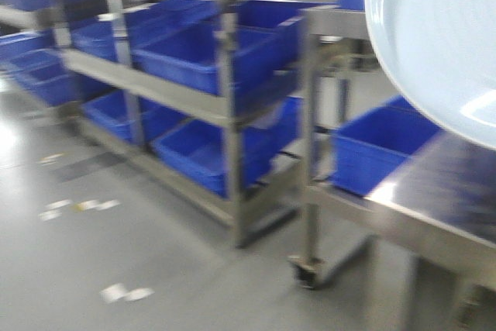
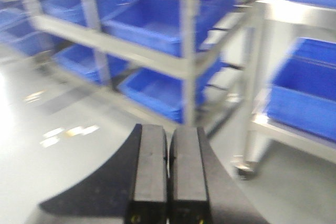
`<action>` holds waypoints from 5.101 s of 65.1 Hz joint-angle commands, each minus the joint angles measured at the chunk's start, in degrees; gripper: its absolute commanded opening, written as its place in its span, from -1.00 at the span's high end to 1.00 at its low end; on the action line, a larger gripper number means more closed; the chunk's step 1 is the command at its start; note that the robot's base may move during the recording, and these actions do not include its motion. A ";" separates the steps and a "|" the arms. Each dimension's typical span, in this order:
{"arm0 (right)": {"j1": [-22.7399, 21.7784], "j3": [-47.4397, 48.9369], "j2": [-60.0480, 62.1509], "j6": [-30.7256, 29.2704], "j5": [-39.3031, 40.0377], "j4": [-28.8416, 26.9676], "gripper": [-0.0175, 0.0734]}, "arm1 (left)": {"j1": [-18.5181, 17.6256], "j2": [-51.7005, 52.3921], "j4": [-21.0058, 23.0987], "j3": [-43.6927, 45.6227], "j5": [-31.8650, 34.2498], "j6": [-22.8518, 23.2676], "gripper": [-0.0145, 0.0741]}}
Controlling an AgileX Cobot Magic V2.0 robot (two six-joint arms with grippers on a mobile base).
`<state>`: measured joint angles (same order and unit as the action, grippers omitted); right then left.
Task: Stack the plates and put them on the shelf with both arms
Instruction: 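Drive the base away from the table holding the plate stack, then drive the base to the shelf of blue bins holding the stack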
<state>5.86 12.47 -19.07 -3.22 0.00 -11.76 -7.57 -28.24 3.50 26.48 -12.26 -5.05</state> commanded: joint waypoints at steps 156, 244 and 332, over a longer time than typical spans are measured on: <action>-0.26 1.82 -0.12 -0.25 5.80 0.28 0.49 | 0.12 -0.26 0.08 1.61 4.39 0.42 0.49; -0.26 1.82 -0.12 -0.25 5.80 0.28 0.49 | 0.12 -0.26 0.08 1.61 4.39 0.42 0.49; -0.26 1.82 -0.12 -0.25 5.80 0.28 0.49 | 0.12 -0.31 0.08 1.61 4.39 0.42 0.49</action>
<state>5.86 12.47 -19.07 -3.31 0.00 -11.64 -7.57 -28.24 3.50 26.35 -12.26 -5.05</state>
